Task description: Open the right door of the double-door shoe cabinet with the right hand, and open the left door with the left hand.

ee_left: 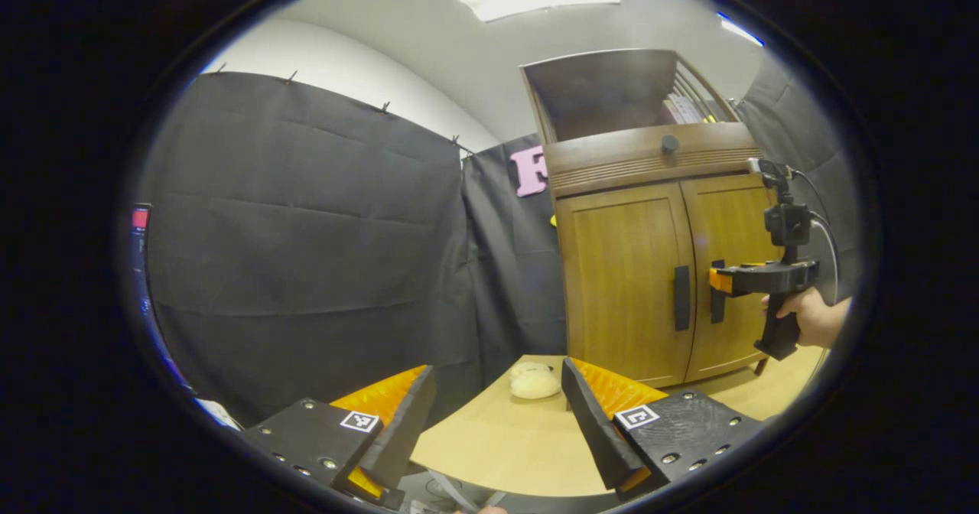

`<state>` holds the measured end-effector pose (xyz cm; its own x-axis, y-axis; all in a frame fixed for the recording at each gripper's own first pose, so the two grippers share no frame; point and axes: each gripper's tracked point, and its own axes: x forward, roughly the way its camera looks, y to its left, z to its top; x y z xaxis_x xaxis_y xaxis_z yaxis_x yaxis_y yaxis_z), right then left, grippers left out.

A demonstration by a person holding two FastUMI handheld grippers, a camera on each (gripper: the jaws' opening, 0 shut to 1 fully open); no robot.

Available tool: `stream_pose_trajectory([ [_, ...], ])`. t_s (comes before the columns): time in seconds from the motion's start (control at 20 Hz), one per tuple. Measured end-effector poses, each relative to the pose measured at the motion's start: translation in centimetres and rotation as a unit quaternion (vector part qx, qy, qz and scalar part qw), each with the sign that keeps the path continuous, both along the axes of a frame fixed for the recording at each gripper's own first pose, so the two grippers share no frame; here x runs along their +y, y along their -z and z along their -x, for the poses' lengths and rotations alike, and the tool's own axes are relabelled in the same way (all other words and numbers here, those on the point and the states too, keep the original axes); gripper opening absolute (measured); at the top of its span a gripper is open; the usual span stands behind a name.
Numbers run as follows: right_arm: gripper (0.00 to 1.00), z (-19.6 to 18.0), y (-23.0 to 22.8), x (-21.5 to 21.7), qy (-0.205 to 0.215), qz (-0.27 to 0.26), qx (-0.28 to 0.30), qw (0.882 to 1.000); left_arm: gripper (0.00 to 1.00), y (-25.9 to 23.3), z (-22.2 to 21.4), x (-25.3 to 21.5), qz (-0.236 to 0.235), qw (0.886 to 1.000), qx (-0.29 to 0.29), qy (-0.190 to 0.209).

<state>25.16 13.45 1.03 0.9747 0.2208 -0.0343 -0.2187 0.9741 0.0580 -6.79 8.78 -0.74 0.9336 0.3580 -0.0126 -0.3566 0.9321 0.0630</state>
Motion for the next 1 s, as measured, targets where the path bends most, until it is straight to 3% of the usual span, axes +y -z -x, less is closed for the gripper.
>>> stream_pose_trajectory([
  [0.25, 0.81, -1.6, 1.6, -0.1, 0.008, -0.005, 0.026, 1.0, 1.0, 0.5, 0.8, 0.8, 0.001, 1.0, 0.008, -0.013],
  [0.5, 0.58, -3.2, 3.0, 0.3, 0.01, 0.009, 0.044, 0.999, 1.0, 0.8, 0.9, 1.0, 0.002, 1.0, 0.015, -0.017],
  [0.55, 0.54, -3.4, 3.2, 0.5, 0.011, 0.009, 0.046, 0.999, 0.95, 0.8, 1.0, 0.9, 0.002, 1.0, 0.015, -0.016],
  [0.6, 0.48, -3.6, 3.4, 0.5, 0.011, 0.009, 0.048, 0.999, 1.0, 0.7, 1.0, 0.9, 0.001, 1.0, 0.015, -0.015],
  [0.65, 0.45, -3.7, 3.5, 0.4, 0.016, 0.01, 0.05, 0.999, 0.95, 0.7, 1.0, 0.9, -0.001, 1.0, 0.015, -0.015],
  [0.75, 0.36, -3.8, 3.5, 0.5, 0.019, 0.018, 0.047, 0.999, 1.0, 0.7, 1.1, 0.9, -0.001, 1.0, 0.014, -0.015],
  [0.9, 0.27, -3.6, 3.6, 0.4, 0.02, 0.025, 0.047, 0.998, 1.0, 0.8, 1.1, 0.9, 0.006, 1.0, 0.016, -0.014],
  [1.0, 0.28, -3.3, 3.5, 0.3, 0.02, 0.021, 0.051, 0.998, 1.0, 0.7, 1.0, 0.9, 0.007, 1.0, 0.014, -0.01],
])
